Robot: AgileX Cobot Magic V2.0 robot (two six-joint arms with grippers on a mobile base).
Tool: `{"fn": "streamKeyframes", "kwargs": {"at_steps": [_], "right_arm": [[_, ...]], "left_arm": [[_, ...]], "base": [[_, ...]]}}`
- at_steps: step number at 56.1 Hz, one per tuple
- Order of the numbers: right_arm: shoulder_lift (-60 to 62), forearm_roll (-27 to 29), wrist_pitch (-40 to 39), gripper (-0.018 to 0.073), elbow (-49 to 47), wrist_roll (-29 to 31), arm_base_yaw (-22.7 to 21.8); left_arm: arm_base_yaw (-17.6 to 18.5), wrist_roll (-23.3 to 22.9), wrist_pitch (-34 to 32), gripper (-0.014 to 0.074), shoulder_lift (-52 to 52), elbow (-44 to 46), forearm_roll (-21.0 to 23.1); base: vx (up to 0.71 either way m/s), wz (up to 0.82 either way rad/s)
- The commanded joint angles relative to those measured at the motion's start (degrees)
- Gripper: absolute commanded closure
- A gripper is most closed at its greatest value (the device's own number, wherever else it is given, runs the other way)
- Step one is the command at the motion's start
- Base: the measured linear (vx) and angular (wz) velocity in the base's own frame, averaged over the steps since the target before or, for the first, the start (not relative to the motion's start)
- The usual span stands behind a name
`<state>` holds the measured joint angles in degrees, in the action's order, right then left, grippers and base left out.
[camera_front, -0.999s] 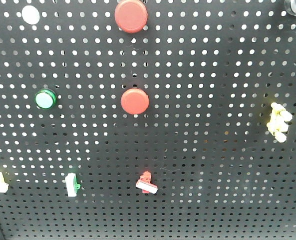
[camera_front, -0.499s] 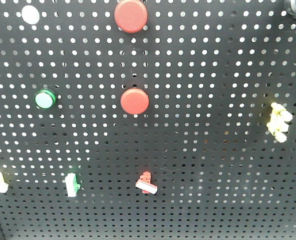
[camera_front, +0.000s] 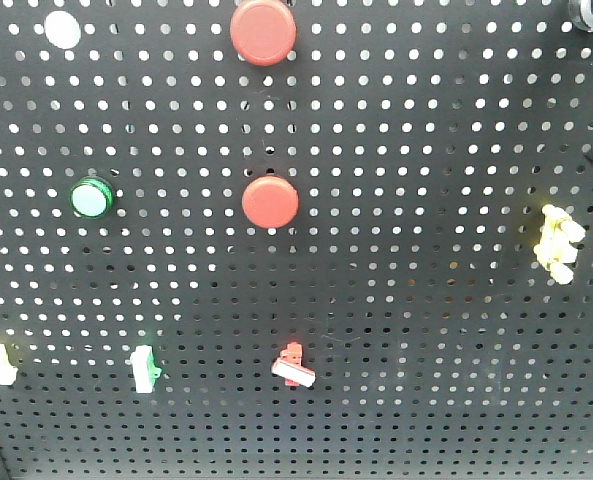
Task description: Rotate knob clockwise with right arm
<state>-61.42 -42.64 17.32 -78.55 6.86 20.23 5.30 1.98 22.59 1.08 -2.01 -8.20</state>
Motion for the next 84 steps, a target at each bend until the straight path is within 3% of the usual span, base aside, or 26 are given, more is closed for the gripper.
{"fn": "streamKeyframes", "kwargs": {"at_steps": [1,8,23,37,51,75,80,84], "right_arm": [[0.51,-1.23,-4.84,0.0574,-2.18,-5.38,-0.43],[1.23,1.70,-5.16,0.0573,-2.18,-12.49,-0.31],[4.68,14.91,-9.86,0.0569,-2.18,-31.55,-0.31],[5.20,24.59,-8.95,0.0568,-2.18,-52.09,-0.31],[4.32,27.25,-11.74,0.0568,-2.18,-73.10,-0.42],[4.50,27.07,-12.00,0.0568,-2.18,-74.72,-0.42],[5.50,25.67,-11.93,0.0568,-2.18,-72.45,-0.42],[6.31,21.11,-11.34,0.0568,-2.18,-67.02,-0.42]], "left_arm": [[0.08,-0.62,-4.44,0.0603,0.61,-0.47,0.00],[0.08,-0.62,-4.44,0.0603,0.61,-0.47,0.00],[0.08,-0.62,-4.44,0.0603,0.61,-0.47,0.00],[0.08,-0.62,-4.44,0.0603,0.61,-0.47,0.00],[0.08,-0.62,-4.44,0.0603,0.61,-0.47,0.00],[0.08,-0.62,-4.44,0.0603,0.61,-0.47,0.00],[0.08,-0.62,-4.44,0.0603,0.61,-0.47,0.00],[0.08,-0.62,-4.44,0.0603,0.61,-0.47,0.00]], "base": [[0.00,0.00],[0.00,0.00],[0.00,0.00],[0.00,0.00],[0.00,0.00],[0.00,0.00],[0.00,0.00],[0.00,0.00]]}}
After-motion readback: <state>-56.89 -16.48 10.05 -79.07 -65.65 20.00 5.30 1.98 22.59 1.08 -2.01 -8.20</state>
